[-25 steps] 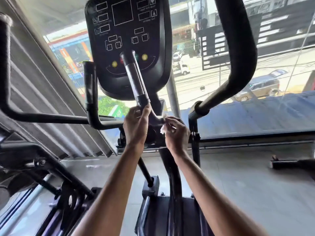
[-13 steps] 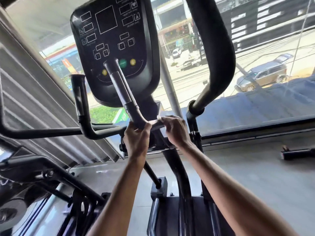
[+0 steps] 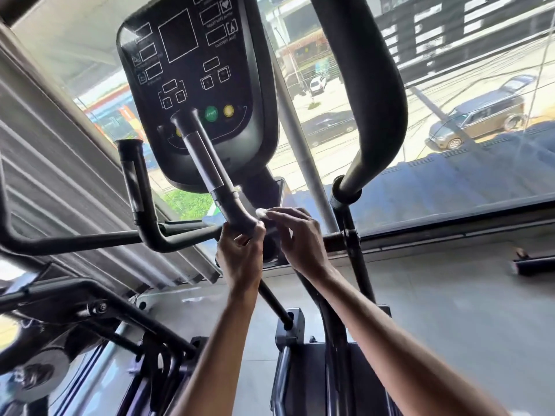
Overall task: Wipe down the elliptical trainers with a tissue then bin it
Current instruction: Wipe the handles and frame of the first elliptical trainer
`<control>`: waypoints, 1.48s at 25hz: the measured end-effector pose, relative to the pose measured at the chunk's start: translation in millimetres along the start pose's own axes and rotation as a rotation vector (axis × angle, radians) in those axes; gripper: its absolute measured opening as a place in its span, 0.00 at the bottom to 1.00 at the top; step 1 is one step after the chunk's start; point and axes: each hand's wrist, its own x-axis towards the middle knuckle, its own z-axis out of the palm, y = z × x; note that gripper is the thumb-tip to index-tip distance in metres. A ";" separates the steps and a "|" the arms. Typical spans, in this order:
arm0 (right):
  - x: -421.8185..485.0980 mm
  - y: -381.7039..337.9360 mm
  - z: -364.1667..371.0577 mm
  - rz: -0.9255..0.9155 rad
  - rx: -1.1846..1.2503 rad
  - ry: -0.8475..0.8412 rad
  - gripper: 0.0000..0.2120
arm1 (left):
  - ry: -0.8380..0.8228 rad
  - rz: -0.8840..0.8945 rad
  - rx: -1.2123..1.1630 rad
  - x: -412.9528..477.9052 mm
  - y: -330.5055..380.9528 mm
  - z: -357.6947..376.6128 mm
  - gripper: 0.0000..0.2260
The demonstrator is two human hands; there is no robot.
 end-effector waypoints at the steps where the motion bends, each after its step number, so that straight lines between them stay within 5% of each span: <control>1: -5.9 8.1 4.8 0.036 -0.001 0.052 0.15 | 0.005 -0.003 -0.011 -0.5 0.1 0.9 0.11; 5: 6.0 27.4 10.0 0.349 -0.049 0.098 0.18 | 0.034 0.023 -0.020 -6.4 5.1 4.9 0.10; 9: -2.3 10.7 8.3 0.119 -0.007 0.101 0.17 | 0.053 0.022 -0.064 -4.1 6.5 8.6 0.09; 14: 23.6 31.0 4.1 0.317 -0.145 -0.067 0.17 | 0.054 0.033 -0.094 -4.7 4.5 9.5 0.14; 18: 43.4 15.3 -12.2 0.023 0.017 -0.277 0.17 | 0.027 0.060 -0.059 -0.7 -5.8 6.9 0.13; 27: 15.7 50.5 7.3 0.204 -0.117 0.026 0.18 | 0.060 0.081 -0.024 -1.6 -11.1 7.4 0.13; 33: 47.0 69.8 5.9 0.353 -0.214 -0.218 0.10 | 0.123 0.089 -0.016 -2.4 -12.9 14.0 0.09; 37: 47.0 43.5 -1.0 0.155 -0.062 -0.239 0.18 | 0.122 0.108 -0.042 -3.8 -13.5 16.2 0.10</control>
